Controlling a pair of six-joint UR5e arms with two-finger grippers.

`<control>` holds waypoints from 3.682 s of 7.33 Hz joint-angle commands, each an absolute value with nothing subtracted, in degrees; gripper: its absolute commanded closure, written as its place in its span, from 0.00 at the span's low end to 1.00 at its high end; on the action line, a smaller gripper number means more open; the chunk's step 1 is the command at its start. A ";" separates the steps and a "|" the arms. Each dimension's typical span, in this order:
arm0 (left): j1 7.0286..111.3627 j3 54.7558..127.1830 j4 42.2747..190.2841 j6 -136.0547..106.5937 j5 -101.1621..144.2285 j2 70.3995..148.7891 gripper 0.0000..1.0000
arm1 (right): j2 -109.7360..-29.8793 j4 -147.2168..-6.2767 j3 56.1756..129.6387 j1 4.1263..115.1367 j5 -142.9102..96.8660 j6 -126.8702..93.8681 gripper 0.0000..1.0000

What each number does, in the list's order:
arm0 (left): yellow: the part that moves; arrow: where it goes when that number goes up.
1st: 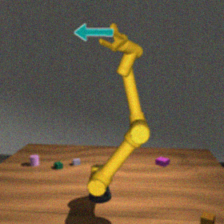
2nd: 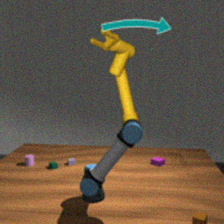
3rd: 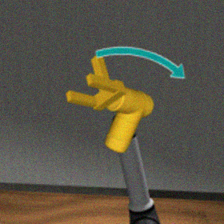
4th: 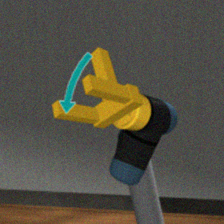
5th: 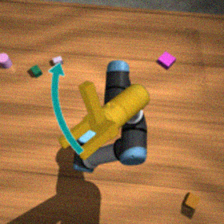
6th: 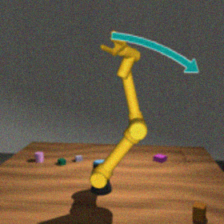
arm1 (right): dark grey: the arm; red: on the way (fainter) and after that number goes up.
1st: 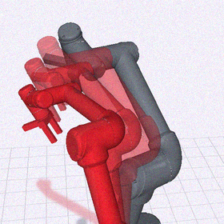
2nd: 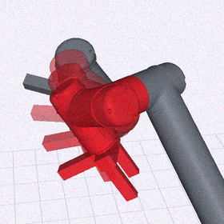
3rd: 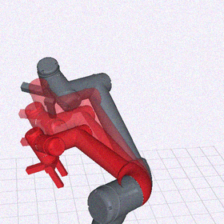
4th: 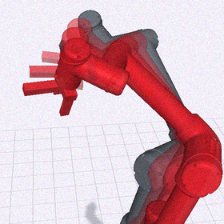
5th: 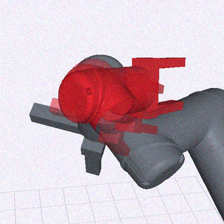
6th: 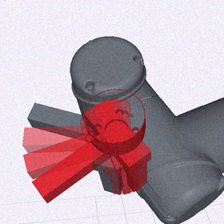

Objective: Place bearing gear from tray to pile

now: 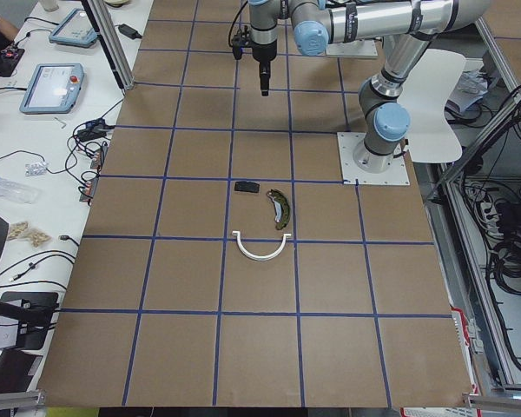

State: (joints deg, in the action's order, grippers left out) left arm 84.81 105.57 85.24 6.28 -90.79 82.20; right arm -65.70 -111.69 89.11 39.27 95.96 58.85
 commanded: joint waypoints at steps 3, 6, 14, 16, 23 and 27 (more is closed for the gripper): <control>84.81 105.91 85.17 6.59 -90.79 82.18 0.00 | -56.87 -122.95 89.12 37.00 95.71 62.75 0.14; 84.81 106.87 84.03 6.94 -90.88 81.39 0.00 | -55.38 -123.84 89.64 37.00 95.36 62.23 0.18; 84.90 107.83 82.88 6.33 -90.70 81.65 0.00 | -55.37 -125.42 91.41 37.09 95.36 62.23 0.67; 84.90 108.28 81.92 6.07 -90.44 81.56 0.00 | -55.46 -125.42 91.49 37.09 94.66 62.05 0.81; 85.17 108.46 81.04 6.15 -90.62 81.30 0.00 | -71.36 -114.62 95.88 58.55 92.46 41.54 0.92; 84.99 109.86 80.95 6.15 -90.44 80.86 0.00 | -74.53 -109.86 96.33 91.43 87.90 4.57 0.92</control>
State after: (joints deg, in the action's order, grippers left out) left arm 85.16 109.17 81.02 6.14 -90.53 81.08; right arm -74.52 -109.81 96.25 82.12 88.87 14.30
